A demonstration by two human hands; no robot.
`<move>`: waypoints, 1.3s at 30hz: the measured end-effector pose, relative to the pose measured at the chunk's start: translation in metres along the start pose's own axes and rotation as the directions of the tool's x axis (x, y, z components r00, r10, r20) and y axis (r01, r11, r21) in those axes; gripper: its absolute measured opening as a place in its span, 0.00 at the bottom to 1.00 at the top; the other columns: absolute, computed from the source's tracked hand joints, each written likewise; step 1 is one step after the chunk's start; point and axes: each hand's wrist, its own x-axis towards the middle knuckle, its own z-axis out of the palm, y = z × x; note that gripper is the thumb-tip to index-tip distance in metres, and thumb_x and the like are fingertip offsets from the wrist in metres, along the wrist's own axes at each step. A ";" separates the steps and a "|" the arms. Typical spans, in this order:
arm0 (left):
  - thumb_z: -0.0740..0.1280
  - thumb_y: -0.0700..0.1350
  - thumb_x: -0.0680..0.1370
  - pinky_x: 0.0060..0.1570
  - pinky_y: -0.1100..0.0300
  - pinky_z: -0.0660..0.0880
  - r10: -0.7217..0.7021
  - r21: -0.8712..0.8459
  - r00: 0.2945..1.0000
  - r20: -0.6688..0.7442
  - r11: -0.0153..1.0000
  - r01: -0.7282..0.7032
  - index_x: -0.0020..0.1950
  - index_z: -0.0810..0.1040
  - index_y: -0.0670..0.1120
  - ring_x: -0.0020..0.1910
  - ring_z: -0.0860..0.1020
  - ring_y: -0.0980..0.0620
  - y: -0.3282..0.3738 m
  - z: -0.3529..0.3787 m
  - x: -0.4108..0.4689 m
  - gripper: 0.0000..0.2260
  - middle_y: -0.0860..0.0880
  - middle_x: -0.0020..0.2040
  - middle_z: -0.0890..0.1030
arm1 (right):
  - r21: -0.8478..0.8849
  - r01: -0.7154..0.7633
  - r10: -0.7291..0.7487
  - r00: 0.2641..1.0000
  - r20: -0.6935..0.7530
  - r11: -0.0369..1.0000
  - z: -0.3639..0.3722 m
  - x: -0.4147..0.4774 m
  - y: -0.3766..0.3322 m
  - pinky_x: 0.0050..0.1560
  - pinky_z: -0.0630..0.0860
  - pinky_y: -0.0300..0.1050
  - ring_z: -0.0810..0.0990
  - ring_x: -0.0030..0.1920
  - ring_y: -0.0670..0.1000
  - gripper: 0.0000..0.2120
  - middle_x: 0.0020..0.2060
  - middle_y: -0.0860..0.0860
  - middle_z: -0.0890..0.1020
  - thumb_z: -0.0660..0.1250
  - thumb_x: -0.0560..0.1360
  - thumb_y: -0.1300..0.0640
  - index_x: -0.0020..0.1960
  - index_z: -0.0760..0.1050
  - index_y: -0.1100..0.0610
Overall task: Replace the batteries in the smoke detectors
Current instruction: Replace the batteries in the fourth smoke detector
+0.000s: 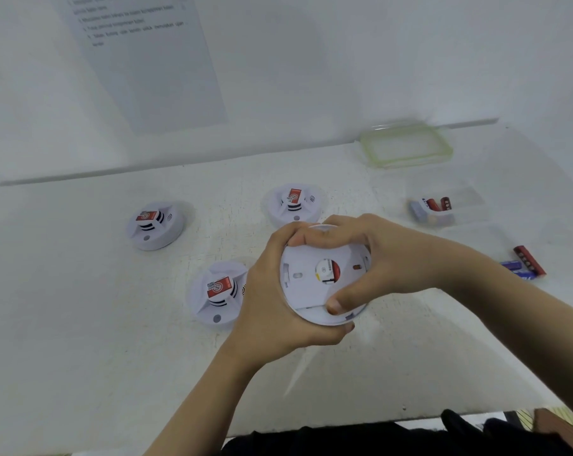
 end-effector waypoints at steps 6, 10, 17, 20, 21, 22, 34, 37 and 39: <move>0.82 0.43 0.54 0.52 0.68 0.75 0.000 0.024 0.999 0.040 1.000 -0.001 0.66 0.67 0.55 0.59 0.78 0.58 0.001 -0.004 0.003 0.45 0.61 0.60 0.77 | -0.026 0.005 -0.004 1.000 0.022 1.000 -0.001 -0.002 -0.001 0.50 0.73 0.31 0.72 0.55 0.38 0.30 0.53 0.38 0.72 0.76 0.60 0.51 0.56 0.72 0.29; 0.82 0.38 0.54 0.52 0.69 0.75 0.005 0.027 0.998 0.056 1.000 -0.007 0.66 0.67 0.55 0.59 0.78 0.58 0.002 -0.006 0.004 0.45 0.60 0.59 0.78 | -0.053 0.021 -0.019 0.999 0.040 0.998 -0.002 -0.002 0.000 0.52 0.71 0.30 0.71 0.57 0.38 0.30 0.52 0.32 0.70 0.76 0.63 0.50 0.61 0.70 0.32; 0.81 0.42 0.55 0.52 0.70 0.74 0.047 0.033 0.997 0.055 0.998 -0.049 0.65 0.67 0.57 0.60 0.77 0.57 0.002 -0.012 0.011 0.43 0.61 0.59 0.77 | -0.227 0.009 -0.015 0.999 -0.028 0.974 -0.008 -0.007 -0.003 0.60 0.68 0.31 0.66 0.64 0.37 0.35 0.62 0.36 0.70 0.77 0.64 0.45 0.66 0.64 0.31; 0.83 0.41 0.54 0.52 0.71 0.73 0.060 0.062 0.997 0.041 0.996 -0.062 0.65 0.66 0.57 0.60 0.77 0.59 -0.001 -0.013 0.013 0.45 0.62 0.59 0.76 | -0.364 0.038 -0.092 0.987 -0.132 0.930 -0.013 -0.014 -0.010 0.64 0.63 0.30 0.59 0.69 0.33 0.36 0.70 0.39 0.63 0.78 0.63 0.46 0.67 0.68 0.36; 0.83 0.43 0.54 0.52 0.71 0.73 0.064 0.070 0.997 0.038 0.995 -0.067 0.66 0.66 0.58 0.60 0.76 0.59 -0.002 -0.013 0.013 0.44 0.63 0.60 0.76 | -0.407 0.043 -0.118 0.980 -0.162 0.912 -0.014 -0.016 -0.013 0.65 0.63 0.32 0.59 0.69 0.33 0.35 0.71 0.40 0.62 0.78 0.63 0.46 0.67 0.70 0.38; 0.82 0.46 0.55 0.53 0.71 0.73 0.065 0.073 0.997 0.040 0.995 -0.068 0.66 0.66 0.58 0.60 0.76 0.60 -0.003 -0.013 0.013 0.43 0.64 0.60 0.75 | -0.448 0.039 -0.133 0.974 -0.181 0.893 -0.015 -0.017 -0.015 0.64 0.66 0.35 0.60 0.68 0.34 0.33 0.72 0.40 0.61 0.78 0.63 0.47 0.66 0.71 0.40; 0.79 0.54 0.57 0.54 0.76 0.70 0.018 0.117 0.997 0.074 0.993 -0.026 0.64 0.64 0.65 0.60 0.74 0.66 -0.021 -0.010 0.021 0.39 0.71 0.59 0.73 | -0.739 -0.023 -0.202 0.956 -0.213 0.673 -0.004 -0.032 -0.004 0.51 0.69 0.34 0.71 0.60 0.47 0.28 0.65 0.48 0.70 0.66 0.63 0.42 0.60 0.74 0.54; 0.81 0.52 0.57 0.53 0.72 0.73 0.040 0.112 0.999 -0.010 0.993 -0.039 0.66 0.65 0.58 0.59 0.76 0.61 -0.031 -0.015 0.026 0.42 0.66 0.59 0.74 | -0.684 -0.088 -0.108 0.965 -0.238 0.724 0.008 -0.048 0.016 0.60 0.55 0.28 0.62 0.68 0.47 0.27 0.70 0.48 0.63 0.69 0.62 0.42 0.59 0.75 0.51; 0.83 0.48 0.56 0.53 0.71 0.73 0.026 0.130 0.999 -0.039 0.991 -0.021 0.67 0.66 0.54 0.60 0.76 0.60 -0.038 -0.018 0.029 0.43 0.64 0.59 0.74 | -0.658 -0.122 -0.067 0.965 -0.254 0.743 0.021 -0.059 0.031 0.65 0.51 0.31 0.57 0.73 0.47 0.26 0.73 0.48 0.58 0.69 0.63 0.42 0.58 0.74 0.50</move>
